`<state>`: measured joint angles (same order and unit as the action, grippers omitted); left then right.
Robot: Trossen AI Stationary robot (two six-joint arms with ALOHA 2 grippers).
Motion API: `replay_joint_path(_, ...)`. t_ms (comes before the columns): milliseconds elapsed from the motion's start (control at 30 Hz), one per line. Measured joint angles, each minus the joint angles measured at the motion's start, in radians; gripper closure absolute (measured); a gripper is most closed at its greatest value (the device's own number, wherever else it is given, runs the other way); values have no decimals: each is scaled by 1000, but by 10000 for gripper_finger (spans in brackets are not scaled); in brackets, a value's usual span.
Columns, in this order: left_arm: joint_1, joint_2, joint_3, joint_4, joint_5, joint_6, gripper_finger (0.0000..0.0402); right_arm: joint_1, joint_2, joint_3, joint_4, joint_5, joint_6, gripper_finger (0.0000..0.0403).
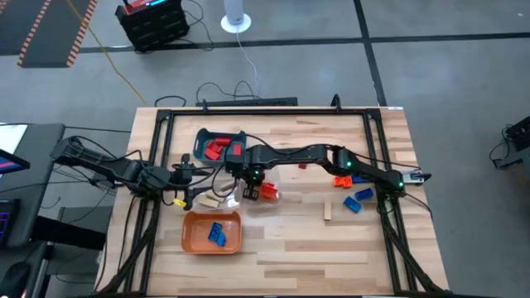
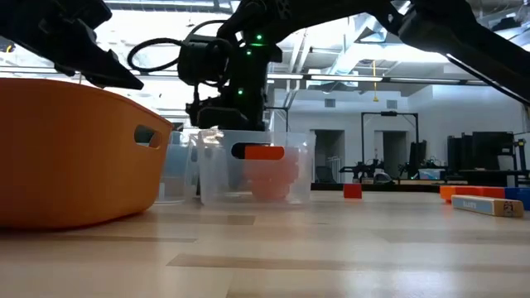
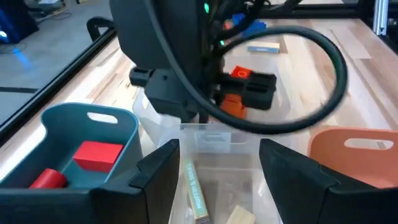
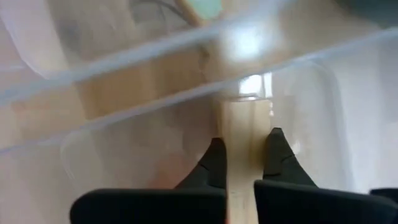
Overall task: Sort blocks
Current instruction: Put the brown block into the left transparent bin
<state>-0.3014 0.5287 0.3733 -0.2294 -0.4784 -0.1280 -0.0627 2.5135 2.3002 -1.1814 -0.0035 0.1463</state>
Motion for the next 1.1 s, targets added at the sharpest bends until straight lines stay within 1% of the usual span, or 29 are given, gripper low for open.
replay_joint_path(267, 0, 0, 0, -18, -1, 7, 184, 3, -54, 1, 7, 3, 5, 396)
replay_joint_path(433, 0, 0, 0, -45, -1, 8, 184, 3, -96, 9, -35, 8, 26, 396)
replay_joint_path(567, 0, 0, 0, -56, -5, 12, 184, 10, -162, 14, -13, 66, 0, 396)
replay_joint_path(633, 0, 0, 0, -60, -6, 12, 184, 13, -179, 14, 34, 69, -38, 397)
replay_joint_path(700, 0, 0, 0, -61, -9, 13, 184, 19, -189, 13, 113, 48, -73, 398)
replay_joint_path(733, 0, 0, 0, -63, -13, 13, 184, 21, -191, 13, 160, 20, -89, 398)
replay_joint_path(867, 0, 0, 0, -68, -25, 5, 184, 27, -173, 13, 312, -131, -126, 398)
replay_joint_path(900, 0, 0, 0, -69, -25, 3, 184, 29, -169, 13, 317, -147, -128, 398)
replay_joint_path(1000, -12, 0, 0, -78, -26, -5, 184, 29, -167, 12, 286, -151, -132, 397)
replay_joint_path(1100, -27, 0, 0, -82, -26, -6, 184, 27, -192, 12, 201, -151, -164, 397)
